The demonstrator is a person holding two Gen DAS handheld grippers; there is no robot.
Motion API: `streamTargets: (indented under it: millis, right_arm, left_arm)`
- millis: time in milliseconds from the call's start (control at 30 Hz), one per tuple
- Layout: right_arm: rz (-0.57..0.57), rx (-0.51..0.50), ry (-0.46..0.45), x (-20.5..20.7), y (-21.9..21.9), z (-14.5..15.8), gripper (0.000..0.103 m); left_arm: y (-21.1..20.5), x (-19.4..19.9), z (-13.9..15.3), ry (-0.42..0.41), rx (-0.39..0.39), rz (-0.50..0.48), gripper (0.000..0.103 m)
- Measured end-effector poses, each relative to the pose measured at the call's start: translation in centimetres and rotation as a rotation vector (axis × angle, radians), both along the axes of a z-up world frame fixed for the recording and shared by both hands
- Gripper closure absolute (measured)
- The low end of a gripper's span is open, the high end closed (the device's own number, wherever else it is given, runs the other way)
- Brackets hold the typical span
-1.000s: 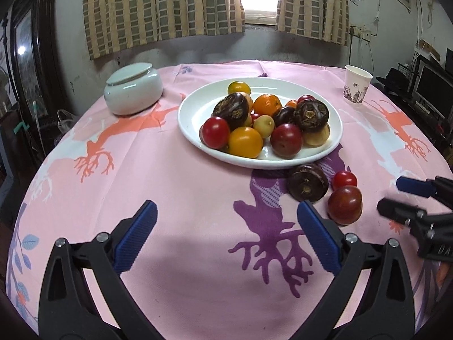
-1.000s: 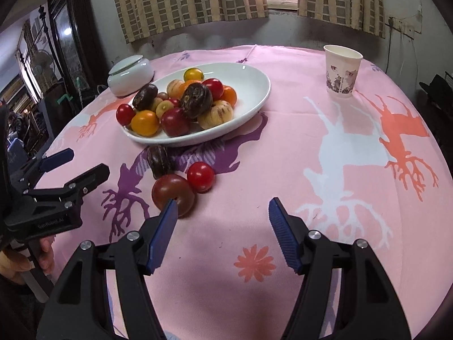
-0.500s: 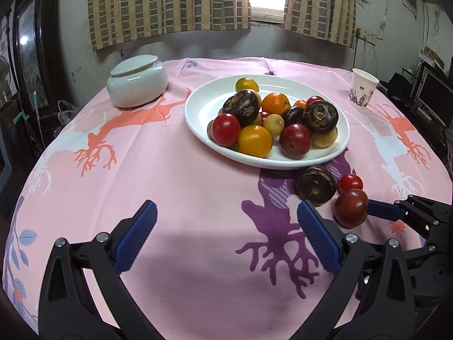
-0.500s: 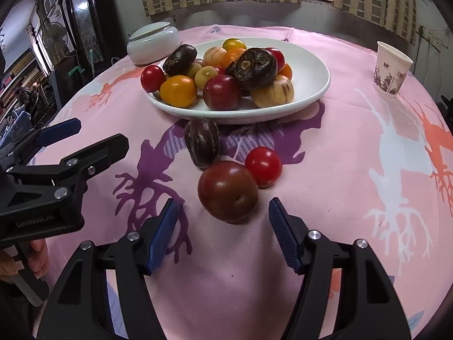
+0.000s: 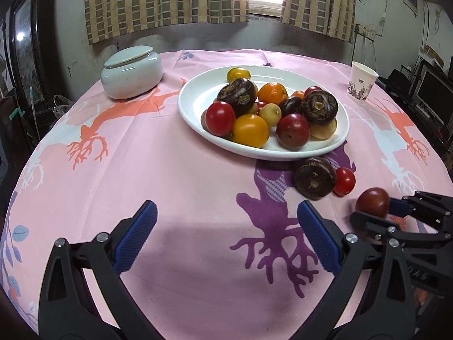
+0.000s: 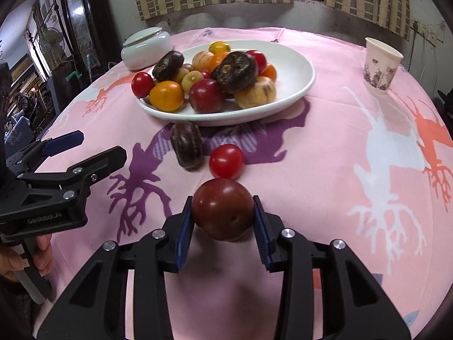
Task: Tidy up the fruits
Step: 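Grasp a dark red tomato with the right tool while the left tool grasps a red cherry tomato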
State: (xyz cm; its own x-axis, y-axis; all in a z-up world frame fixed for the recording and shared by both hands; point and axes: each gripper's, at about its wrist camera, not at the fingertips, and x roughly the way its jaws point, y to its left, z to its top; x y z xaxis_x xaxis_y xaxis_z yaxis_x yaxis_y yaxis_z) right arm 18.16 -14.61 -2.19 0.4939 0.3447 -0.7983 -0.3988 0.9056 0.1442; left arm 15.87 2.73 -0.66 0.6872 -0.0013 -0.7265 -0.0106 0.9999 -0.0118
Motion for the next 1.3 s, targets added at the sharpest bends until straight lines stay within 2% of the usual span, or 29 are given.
streamTargets:
  millis: [267,467,633,700,767,800,900,967,1033,1300]
  right_arm:
    - [-0.020,0.015,-0.030,-0.8,-2.5,1.2,0.064]
    - [-0.035,0.015,-0.051,-1.8,-5.5,2.3,0.064]
    - [-0.071,0.035,-0.057,-2.2,-8.7,2.7,0.064]
    - [-0.092,0.063,-0.057,-2.1,-9.9,2.9,0.063]
    - [-0.102,0.086,-0.060,-1.9,-10.6,3.2,0.063]
    - [-0.102,0.092,-0.065,-1.9,-10.8,3.4,0.063]
    - [-0.100,0.109,-0.067,-1.9,-11.1,3.7,0.063]
    - [-0.097,0.122,-0.069,-1.9,-11.3,3.9,0.063]
    - [-0.095,0.134,-0.068,-1.9,-11.4,4.0,0.063]
    - [-0.081,0.151,-0.055,-1.7,-11.3,4.0,0.064]
  left_arm:
    - [-2.0,-0.9,0.4,-0.010,-0.004,-0.076,0.002]
    - [-5.5,-2.2,0.9,-0.016,-0.043,-0.217,0.002]
    - [-9.0,-2.8,1.1,-0.026,-0.039,-0.339,0.003]
    - [-10.2,-2.8,1.1,-0.023,-0.050,-0.386,0.007]
    - [-11.2,-2.4,0.8,-0.011,-0.064,-0.422,0.021]
    - [-11.6,-2.1,0.6,0.000,-0.067,-0.431,0.023]
    - [-12.3,-0.9,-0.3,0.035,-0.075,-0.424,0.026]
    - [-12.3,0.0,-0.9,0.052,-0.093,-0.420,0.038]
    - [-12.3,1.0,-1.4,0.063,-0.088,-0.397,0.042]
    - [-11.9,2.6,-2.1,0.080,-0.053,-0.300,0.042]
